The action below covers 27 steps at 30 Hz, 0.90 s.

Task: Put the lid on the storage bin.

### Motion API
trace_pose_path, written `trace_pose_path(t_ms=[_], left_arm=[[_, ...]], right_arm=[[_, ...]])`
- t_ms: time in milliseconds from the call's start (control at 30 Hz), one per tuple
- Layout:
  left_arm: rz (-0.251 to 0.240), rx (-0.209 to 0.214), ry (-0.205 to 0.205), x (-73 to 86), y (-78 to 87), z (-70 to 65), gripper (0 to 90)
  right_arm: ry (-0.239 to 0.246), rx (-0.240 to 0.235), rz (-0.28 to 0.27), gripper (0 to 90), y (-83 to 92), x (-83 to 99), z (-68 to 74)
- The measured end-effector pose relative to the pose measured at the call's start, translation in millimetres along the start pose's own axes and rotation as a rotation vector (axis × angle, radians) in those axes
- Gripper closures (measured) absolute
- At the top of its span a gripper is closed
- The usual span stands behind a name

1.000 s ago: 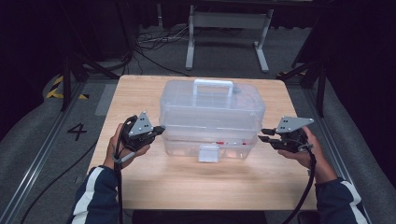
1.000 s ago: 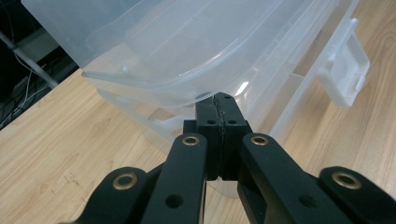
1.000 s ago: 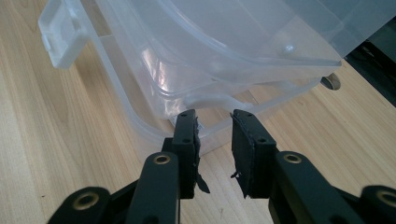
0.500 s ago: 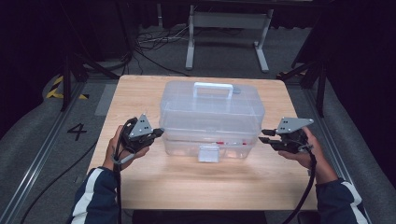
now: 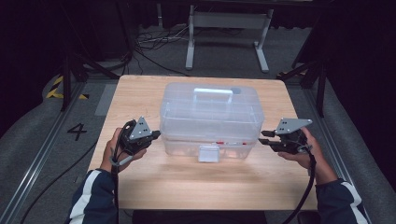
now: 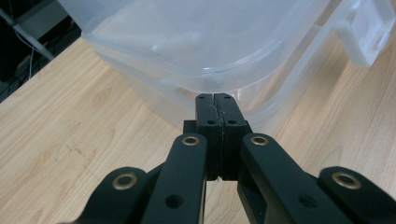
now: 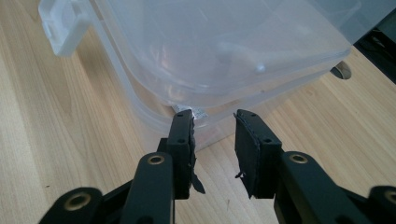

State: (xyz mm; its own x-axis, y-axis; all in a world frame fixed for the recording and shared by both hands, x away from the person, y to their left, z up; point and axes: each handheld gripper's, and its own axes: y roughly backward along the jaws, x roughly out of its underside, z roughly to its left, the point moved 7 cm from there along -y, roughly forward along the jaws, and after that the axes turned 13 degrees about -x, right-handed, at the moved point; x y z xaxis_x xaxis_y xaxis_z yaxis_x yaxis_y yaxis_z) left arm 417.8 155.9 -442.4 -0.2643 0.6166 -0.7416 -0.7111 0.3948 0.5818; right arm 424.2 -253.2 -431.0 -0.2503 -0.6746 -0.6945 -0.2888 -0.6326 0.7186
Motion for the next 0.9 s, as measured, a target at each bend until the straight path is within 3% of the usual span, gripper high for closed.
trace_pose_path(t_ms=[367, 900], left_arm=[[0.042, 0.002, -0.028, 7.9, -7.2, -4.1, 90.0], [0.051, -0.001, -0.043, 9.5, -7.2, -6.2, 89.9]], right_arm=[[0.002, -0.013, 0.045, 67.8, -6.8, 6.7, 1.2], [0.009, -0.044, 0.049, 65.8, -9.2, 8.5, 7.6]])
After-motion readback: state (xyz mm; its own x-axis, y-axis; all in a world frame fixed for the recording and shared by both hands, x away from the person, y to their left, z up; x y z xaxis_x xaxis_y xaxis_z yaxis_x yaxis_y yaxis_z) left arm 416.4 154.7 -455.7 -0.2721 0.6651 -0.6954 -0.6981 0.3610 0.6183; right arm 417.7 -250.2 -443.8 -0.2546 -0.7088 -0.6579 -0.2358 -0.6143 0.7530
